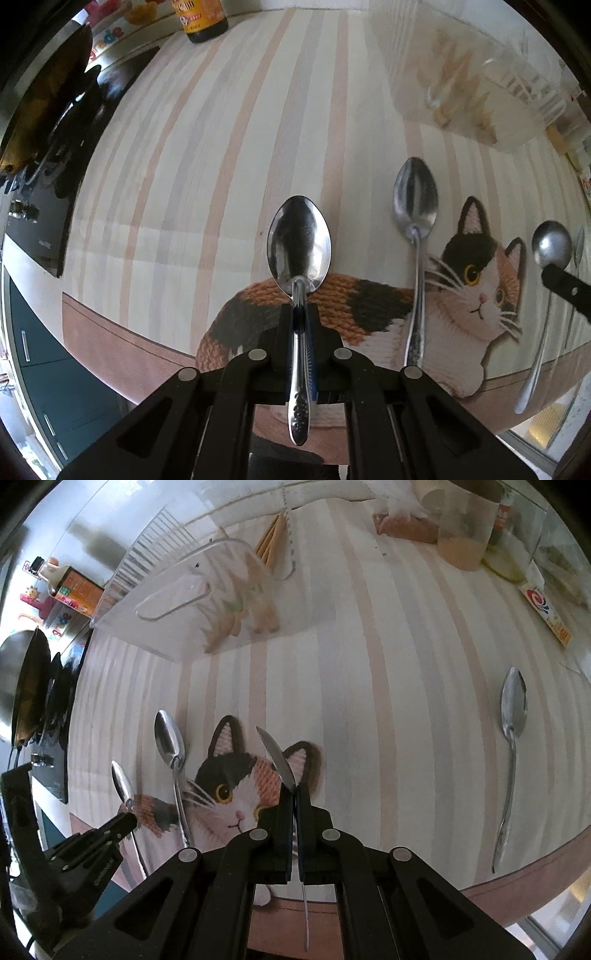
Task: Organize utensils
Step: 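Grasp a metal spoon by its handle with the left tool while the right tool grasps a knife, then carry the spoon and knife into the clear basket and open both tools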
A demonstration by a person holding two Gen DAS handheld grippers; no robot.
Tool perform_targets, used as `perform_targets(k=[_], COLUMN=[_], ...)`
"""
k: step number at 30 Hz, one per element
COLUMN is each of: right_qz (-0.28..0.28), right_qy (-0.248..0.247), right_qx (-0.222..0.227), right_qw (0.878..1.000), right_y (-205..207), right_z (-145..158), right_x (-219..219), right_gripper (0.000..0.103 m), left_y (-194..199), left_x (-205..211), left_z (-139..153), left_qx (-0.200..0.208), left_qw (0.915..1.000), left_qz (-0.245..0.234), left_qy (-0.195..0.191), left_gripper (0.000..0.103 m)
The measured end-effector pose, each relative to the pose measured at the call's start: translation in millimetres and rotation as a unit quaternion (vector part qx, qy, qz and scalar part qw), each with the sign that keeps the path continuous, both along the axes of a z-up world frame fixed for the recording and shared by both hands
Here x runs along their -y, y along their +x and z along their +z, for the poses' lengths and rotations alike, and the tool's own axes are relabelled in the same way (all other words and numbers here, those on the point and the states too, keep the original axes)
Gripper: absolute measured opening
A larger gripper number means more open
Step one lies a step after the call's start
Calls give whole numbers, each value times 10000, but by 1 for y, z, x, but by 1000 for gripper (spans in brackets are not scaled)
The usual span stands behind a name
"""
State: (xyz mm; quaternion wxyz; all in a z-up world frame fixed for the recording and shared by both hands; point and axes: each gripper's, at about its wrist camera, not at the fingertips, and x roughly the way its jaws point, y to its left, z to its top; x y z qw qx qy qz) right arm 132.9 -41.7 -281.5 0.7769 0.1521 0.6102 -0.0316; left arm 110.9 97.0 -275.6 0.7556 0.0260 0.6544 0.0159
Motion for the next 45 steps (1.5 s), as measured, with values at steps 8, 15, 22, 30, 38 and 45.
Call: perform_targets(k=[8,15,22,30,38,45], right_qz=[85,122,120,90,-3,-177], right_qy=[10,72,115,107,150,373], right_qx=[142,432,717,1117,1423,1184], right_qw=[9999,9990,9973,9936,9897,9921], right_y=[-1,-2,0,23,88,166], right_z=[10,39,74,118,153,138], right_x=[-10,-8,-3,12,34,42], right_gripper=[1,1,1,1,1,1], left_y=[0,4,9,38,106,187], left_x=[0,7,20,35,63,83], left_z=[33,62,101,153,198,171], left_qx=[306,586,946,1334,1546,1059], left_qw=[9995,9981,9949,9880,9800,9880], left_qz=[-29,-67,-151,-200,-271,-325], left_qy=[-55,-179,-316,-758,-1223,-1077], left_gripper=[4,4,4,4,4,4])
